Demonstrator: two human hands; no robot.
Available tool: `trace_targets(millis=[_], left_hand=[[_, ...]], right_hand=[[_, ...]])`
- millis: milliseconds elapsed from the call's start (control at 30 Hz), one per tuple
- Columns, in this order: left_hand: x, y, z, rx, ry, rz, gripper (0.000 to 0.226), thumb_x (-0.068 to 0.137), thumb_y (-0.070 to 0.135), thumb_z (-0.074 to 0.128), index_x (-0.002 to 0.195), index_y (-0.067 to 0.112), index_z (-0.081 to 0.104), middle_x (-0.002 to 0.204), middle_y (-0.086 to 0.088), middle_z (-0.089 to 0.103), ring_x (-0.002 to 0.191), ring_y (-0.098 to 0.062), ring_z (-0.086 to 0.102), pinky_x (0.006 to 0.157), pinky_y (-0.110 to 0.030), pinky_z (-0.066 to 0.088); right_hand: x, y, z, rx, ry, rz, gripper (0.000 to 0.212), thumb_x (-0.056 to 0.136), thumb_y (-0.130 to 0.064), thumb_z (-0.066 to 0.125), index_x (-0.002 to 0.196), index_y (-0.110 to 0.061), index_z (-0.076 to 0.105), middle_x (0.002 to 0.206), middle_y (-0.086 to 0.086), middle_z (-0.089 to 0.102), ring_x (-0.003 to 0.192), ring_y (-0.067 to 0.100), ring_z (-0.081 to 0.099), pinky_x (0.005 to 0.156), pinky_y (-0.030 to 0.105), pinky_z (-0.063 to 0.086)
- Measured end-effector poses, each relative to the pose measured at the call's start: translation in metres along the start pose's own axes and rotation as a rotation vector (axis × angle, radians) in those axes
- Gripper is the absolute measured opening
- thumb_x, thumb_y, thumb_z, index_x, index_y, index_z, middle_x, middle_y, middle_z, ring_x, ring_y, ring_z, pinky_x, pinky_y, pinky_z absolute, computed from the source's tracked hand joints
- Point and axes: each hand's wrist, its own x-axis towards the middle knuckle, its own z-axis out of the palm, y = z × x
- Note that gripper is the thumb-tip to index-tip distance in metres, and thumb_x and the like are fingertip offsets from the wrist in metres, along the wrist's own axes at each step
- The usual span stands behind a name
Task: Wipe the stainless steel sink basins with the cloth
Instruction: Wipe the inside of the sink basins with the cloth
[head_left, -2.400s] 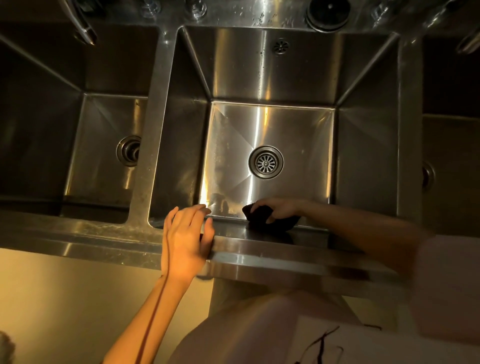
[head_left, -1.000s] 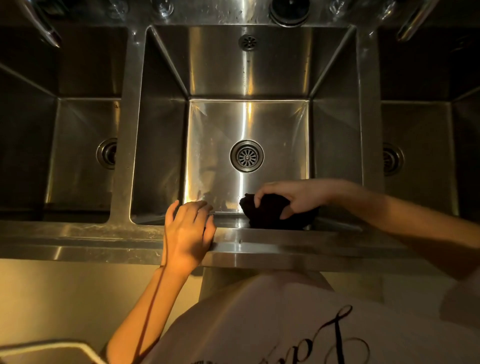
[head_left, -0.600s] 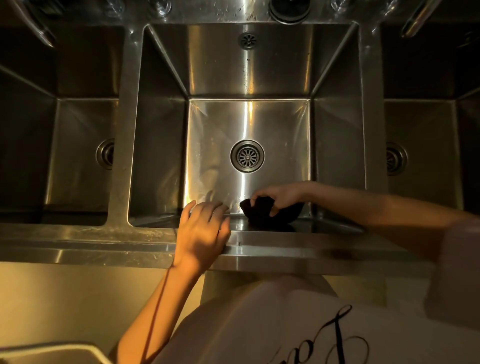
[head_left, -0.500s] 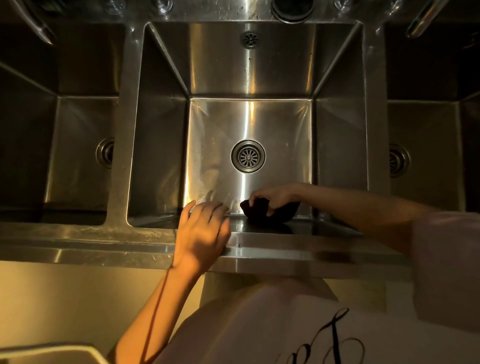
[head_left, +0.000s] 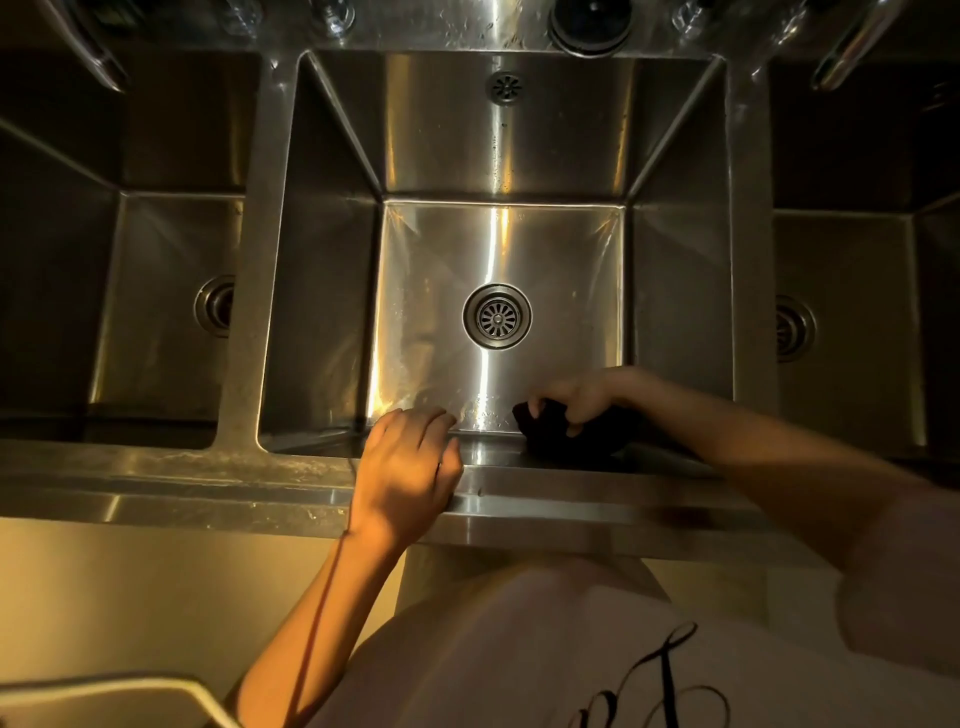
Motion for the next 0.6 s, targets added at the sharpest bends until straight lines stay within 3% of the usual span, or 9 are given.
trace_targets(millis=[133, 333, 467, 600], left_hand=[[0.002, 0.002, -0.003, 0.0, -0.062, -0.027, 0.033, 0.091, 0.027, 0.043, 0.1, 0.007, 0.068, 0.1, -0.009, 0.068, 0.09, -0.029, 0.063, 0.088, -0.035, 0.038], [0.001, 0.004, -0.004, -0.031, -0.074, -0.031, 0.032, 0.091, 0.027, 0.044, 0.1, 0.006, 0.067, 0.099, -0.008, 0.067, 0.089, -0.028, 0.062, 0.086, -0.035, 0.039], [0.002, 0.004, -0.005, -0.019, -0.054, -0.014, 0.032, 0.092, 0.027, 0.044, 0.097, 0.006, 0.068, 0.097, -0.008, 0.067, 0.087, -0.027, 0.061, 0.086, -0.036, 0.039], [0.001, 0.004, -0.004, -0.011, -0.029, -0.028, 0.03, 0.091, 0.025, 0.045, 0.095, 0.008, 0.069, 0.095, -0.007, 0.068, 0.087, -0.026, 0.061, 0.089, -0.037, 0.039]], right_hand=[[-0.061, -0.012, -0.005, 0.018, 0.062, -0.082, 0.054, 0.076, -0.003, 0.067, 0.11, -0.038, 0.045, 0.122, -0.001, 0.049, 0.111, 0.026, 0.05, 0.093, 0.049, 0.048], [-0.117, -0.025, -0.015, 0.051, 0.036, -0.145, 0.057, 0.076, -0.005, 0.068, 0.107, -0.047, 0.044, 0.12, -0.005, 0.049, 0.109, 0.019, 0.049, 0.09, 0.041, 0.048], [-0.079, -0.018, -0.015, 0.08, -0.037, -0.053, 0.056, 0.072, -0.002, 0.065, 0.103, -0.045, 0.047, 0.118, 0.0, 0.05, 0.108, 0.028, 0.052, 0.09, 0.051, 0.051], [-0.019, -0.011, -0.009, -0.057, -0.04, 0.021, 0.051, 0.075, 0.01, 0.054, 0.106, -0.029, 0.045, 0.113, 0.003, 0.044, 0.103, 0.027, 0.048, 0.08, 0.041, 0.049]])
